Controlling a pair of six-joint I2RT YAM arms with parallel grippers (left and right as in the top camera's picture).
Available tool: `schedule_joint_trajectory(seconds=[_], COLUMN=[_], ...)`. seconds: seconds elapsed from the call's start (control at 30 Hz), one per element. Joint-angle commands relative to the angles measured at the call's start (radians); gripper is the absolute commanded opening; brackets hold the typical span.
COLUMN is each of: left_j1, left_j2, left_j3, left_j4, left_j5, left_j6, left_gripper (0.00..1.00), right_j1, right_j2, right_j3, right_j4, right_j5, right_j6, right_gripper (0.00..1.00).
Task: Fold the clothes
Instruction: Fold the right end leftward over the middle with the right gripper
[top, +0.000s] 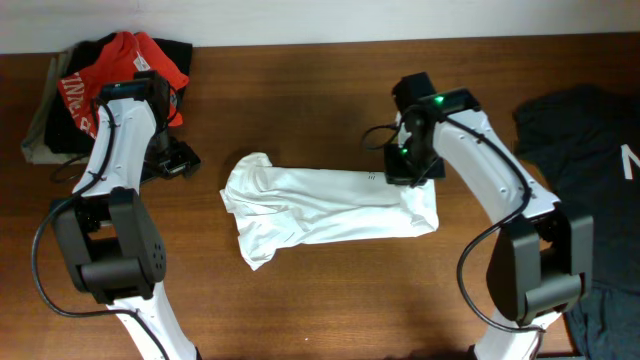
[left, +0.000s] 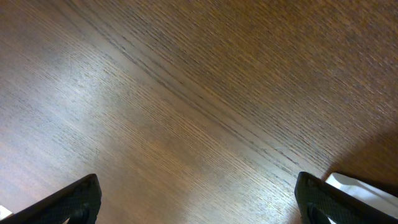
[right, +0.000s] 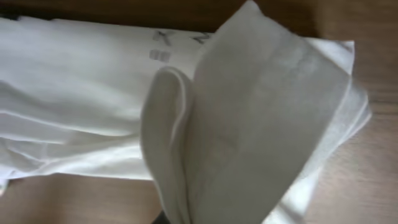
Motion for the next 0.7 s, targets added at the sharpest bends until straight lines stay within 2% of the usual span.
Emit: schedule_joint_trajectory(seconds=[0.0,0.27,0.6,0.67], left_j1=[-0.002,-0.002,-0.002,-0.002], left_j2=[-0.007,-0.007,-0.007,-0.007], left_j3=[0.0,0.0,0.0,0.0], left_j4=[-0.001,-0.002,-0.007,-0.009], left_j5=[0.004,0.004,0.004,0.004], left_j6=[-0.002,-0.002,-0.002,-0.002], left_gripper=[0.99,0.99,0.99,0.99], right_j1=[0.056,0.153,0.208,0.216], right_j2=[-0.001,0.005,0.024,0.024], right_j3=[-0.023,-0.053,-0.054,-0.054], right_j4=[0.035,0.117,0.155,0.165], right_j5=[0.008,-0.045,-0.049,-0.05], right_j6=[0.064,0.109,0.135,0.135], right_gripper=[0.04,0.05,0.06,0.09])
